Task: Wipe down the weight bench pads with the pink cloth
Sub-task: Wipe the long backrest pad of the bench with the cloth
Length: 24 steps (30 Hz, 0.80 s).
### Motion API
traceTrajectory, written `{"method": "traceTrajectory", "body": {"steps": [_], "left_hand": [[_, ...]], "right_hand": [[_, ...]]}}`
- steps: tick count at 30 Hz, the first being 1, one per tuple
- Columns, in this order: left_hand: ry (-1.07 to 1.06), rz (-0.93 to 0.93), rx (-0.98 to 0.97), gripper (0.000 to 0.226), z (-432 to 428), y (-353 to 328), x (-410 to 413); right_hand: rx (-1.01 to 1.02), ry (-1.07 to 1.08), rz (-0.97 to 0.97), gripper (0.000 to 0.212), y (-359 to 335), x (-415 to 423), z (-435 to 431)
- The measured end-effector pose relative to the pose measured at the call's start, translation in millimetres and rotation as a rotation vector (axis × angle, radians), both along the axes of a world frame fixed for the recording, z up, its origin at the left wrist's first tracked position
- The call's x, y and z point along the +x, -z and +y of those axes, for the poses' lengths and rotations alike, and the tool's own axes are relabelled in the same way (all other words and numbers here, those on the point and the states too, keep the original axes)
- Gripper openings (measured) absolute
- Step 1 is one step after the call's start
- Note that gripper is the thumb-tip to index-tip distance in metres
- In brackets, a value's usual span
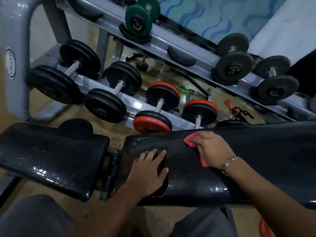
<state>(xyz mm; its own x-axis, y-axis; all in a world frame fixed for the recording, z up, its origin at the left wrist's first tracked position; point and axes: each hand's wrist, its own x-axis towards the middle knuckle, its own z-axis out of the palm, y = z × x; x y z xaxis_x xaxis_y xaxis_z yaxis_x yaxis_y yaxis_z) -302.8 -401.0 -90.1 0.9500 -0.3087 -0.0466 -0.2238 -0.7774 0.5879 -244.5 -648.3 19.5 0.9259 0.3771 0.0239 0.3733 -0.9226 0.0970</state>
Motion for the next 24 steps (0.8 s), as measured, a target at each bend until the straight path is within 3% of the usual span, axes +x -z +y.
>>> {"method": "traceTrajectory", "body": {"steps": [4,7,10,15,20,24], "left_hand": [[0.005,-0.018,0.003,0.067,0.8,1.7,-0.8],[0.009,-0.022,-0.005,0.067,4.1,3.3,0.5],[0.014,-0.043,-0.006,0.068,7.7,2.0,3.8],[0.012,-0.06,-0.026,0.069,10.5,1.9,8.2],[0.029,-0.04,-0.019,0.072,14.3,-4.7,16.7],[0.032,-0.016,-0.024,0.075,15.8,-11.2,25.1]], "right_hand": [[-0.026,0.251,-0.082,0.037,6.6,17.1,20.2],[-0.057,0.171,-0.106,0.034,14.3,12.1,30.4],[-0.033,0.097,-0.008,0.036,5.6,19.1,19.3],[-0.11,0.311,-0.013,0.038,13.2,39.8,33.3],[-0.035,-0.017,0.074,0.039,3.4,20.3,21.0],[-0.106,0.076,-0.011,0.035,-4.5,33.4,3.3]]}}
